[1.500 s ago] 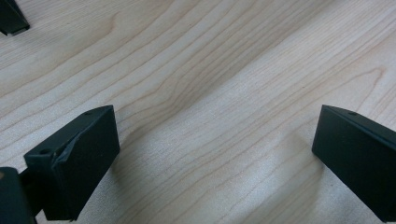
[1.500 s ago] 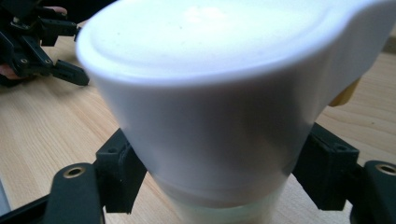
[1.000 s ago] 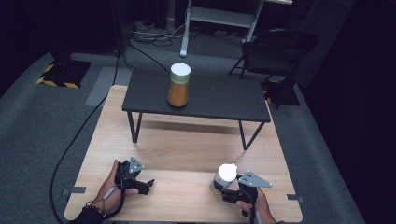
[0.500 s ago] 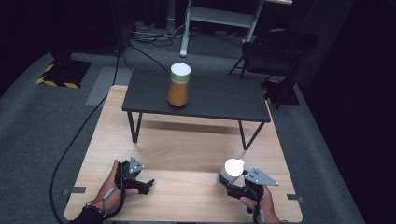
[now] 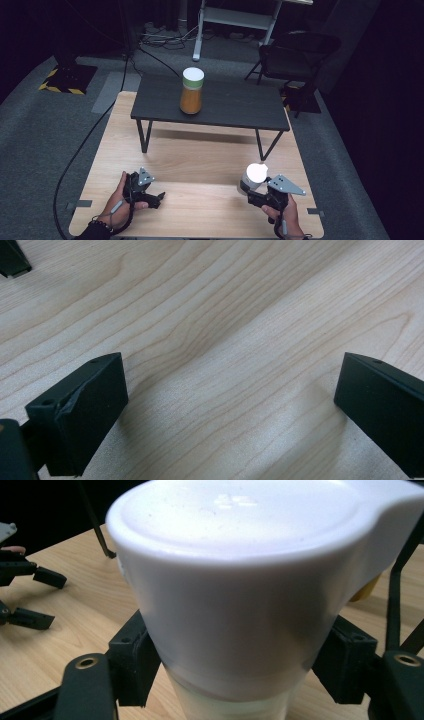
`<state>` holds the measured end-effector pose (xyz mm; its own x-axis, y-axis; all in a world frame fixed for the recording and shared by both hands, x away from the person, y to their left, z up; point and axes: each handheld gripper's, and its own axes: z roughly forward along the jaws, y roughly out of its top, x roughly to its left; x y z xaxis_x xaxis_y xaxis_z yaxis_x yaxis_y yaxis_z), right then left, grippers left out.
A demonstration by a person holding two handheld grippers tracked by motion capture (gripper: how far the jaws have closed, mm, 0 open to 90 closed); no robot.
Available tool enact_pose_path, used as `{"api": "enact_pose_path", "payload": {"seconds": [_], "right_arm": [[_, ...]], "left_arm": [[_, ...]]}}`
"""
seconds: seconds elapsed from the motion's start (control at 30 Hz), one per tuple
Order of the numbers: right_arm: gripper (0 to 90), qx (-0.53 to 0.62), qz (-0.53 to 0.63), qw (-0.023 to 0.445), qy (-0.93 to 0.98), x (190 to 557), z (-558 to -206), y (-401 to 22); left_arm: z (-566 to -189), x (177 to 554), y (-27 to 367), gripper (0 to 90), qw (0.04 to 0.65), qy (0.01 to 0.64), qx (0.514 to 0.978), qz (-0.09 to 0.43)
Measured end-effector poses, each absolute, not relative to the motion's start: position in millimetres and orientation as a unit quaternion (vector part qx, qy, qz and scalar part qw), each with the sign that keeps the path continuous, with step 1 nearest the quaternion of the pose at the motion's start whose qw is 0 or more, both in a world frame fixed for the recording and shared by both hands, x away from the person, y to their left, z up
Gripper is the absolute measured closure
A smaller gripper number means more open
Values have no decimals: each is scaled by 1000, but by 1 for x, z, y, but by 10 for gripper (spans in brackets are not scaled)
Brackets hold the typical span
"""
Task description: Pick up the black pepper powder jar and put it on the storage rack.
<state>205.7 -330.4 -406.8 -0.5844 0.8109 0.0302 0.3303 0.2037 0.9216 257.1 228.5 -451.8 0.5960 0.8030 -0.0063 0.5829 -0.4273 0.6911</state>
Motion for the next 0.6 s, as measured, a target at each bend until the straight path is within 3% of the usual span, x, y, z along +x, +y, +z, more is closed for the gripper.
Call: {"api": "enact_pose_path", "payload": {"seconds": [0.6], "right_arm": [[297, 395, 498, 273, 722, 219, -354, -313]], "left_arm": [[-452, 257, 228, 8, 334, 417, 829, 164]]}}
